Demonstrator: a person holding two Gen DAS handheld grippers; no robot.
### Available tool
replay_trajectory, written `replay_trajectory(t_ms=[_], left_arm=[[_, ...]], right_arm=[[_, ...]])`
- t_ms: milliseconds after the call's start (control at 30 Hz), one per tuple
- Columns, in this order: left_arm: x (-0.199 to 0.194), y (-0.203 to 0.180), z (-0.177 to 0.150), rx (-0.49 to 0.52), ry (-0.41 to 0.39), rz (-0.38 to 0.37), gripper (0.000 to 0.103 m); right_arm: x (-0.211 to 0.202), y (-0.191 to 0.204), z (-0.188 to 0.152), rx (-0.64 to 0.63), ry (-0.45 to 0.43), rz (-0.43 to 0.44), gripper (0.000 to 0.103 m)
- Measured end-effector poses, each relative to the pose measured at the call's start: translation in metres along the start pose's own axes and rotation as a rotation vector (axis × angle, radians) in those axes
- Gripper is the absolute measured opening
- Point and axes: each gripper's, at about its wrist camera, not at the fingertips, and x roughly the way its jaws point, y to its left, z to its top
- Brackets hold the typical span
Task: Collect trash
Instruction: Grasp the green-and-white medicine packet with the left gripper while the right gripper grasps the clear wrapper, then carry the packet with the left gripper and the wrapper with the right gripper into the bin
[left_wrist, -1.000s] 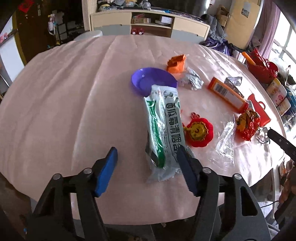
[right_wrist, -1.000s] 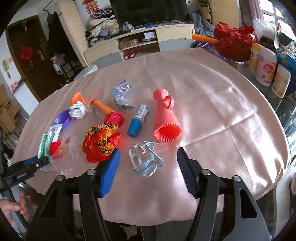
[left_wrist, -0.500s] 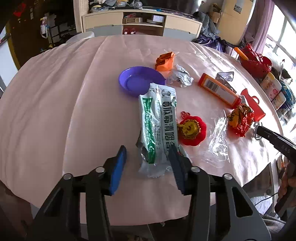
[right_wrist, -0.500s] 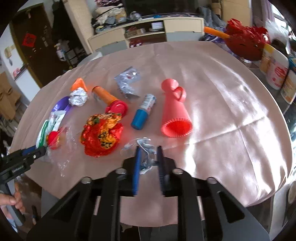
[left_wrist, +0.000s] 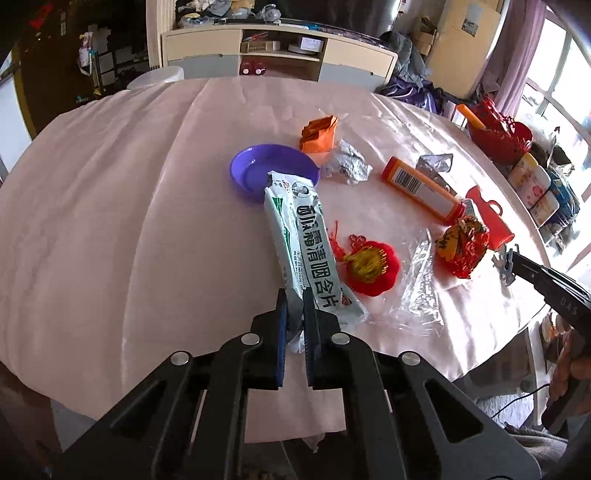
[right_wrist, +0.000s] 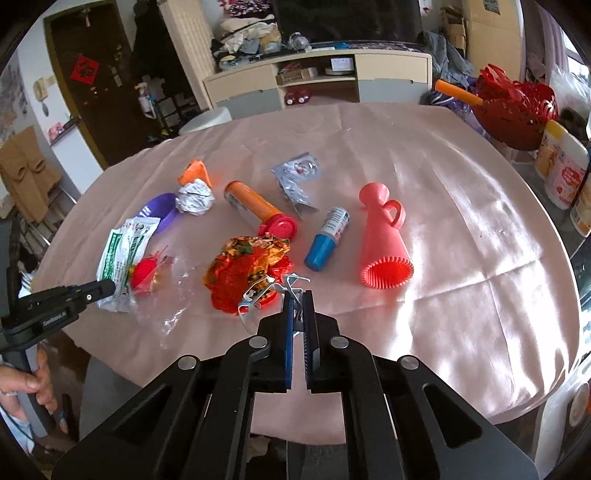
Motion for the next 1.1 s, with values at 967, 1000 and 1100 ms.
replay_trajectory(t_ms=[967,1000,1100], left_arm=[[-0.131,-0.046,-0.131,0.032,-0.087,-0.03,0.006],[-0.125,-0.047,-0.139,0.031,-0.065,-0.033,0.006],[-0.112,-0.048,-0.155,0.031,-0.019,-0.033,0.006]], right_arm=[[-0.086,0.057,-0.097,-0.009,0.004,0.148,0.006],[-0.084,0.058,-0.101,-0.01,0.012,0.147,0.006],[-0.076,0.064,-0.117,-0.03,0.051,0.127,0.006]])
